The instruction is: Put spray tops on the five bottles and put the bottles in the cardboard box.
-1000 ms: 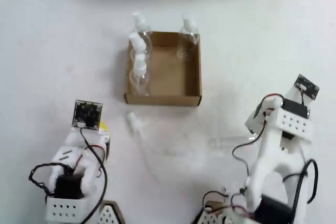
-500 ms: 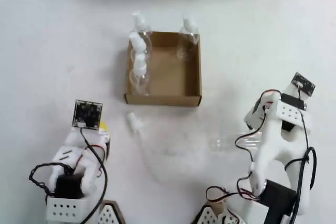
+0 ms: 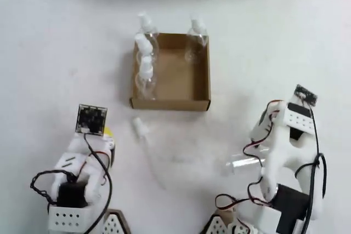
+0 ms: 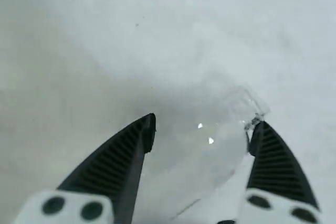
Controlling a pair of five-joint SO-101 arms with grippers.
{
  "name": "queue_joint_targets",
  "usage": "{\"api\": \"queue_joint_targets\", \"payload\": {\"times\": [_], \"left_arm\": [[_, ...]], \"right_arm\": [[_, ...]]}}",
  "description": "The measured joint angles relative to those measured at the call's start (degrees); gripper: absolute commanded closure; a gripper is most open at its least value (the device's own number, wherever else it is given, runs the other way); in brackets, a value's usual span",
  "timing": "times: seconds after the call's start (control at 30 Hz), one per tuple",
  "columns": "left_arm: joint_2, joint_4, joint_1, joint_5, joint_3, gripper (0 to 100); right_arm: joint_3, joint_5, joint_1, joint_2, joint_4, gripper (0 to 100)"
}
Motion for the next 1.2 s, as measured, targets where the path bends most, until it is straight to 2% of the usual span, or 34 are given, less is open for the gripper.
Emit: {"api": "queue_joint_targets", "payload": {"times": [0.23, 0.43, 0.5, 0.63, 0.97, 1.03, 1.2], "left_arm": [[0.00, 0.00, 0.00, 0.00, 0.00, 98], [0.00, 0.00, 0.00, 0.00, 0.00, 98], [0.00, 0.00, 0.00, 0.00, 0.00, 98], [0.00, 0.00, 0.00, 0.00, 0.00, 98], [0.00, 0.00, 0.00, 0.00, 0.00, 98], [0.00, 0.00, 0.00, 0.00, 0.00, 98], [0.00, 0.00, 0.00, 0.00, 0.00, 98]], "right_arm": [[-0.62, 0.00, -1.14, 4.04, -1.14, 76.5], [-1.85, 3.08, -1.14, 3.52, -0.79, 94.3], [-3.43, 7.21, -1.14, 2.29, -0.79, 97.4], [-6.24, 18.20, -0.44, 0.53, -0.79, 97.1], [-9.41, 65.23, 1.49, 0.00, 0.88, 96.7], [-9.76, 68.84, 1.85, 0.00, 0.88, 93.1], [-10.11, 70.51, 2.64, 0.00, 0.88, 78.9]]}}
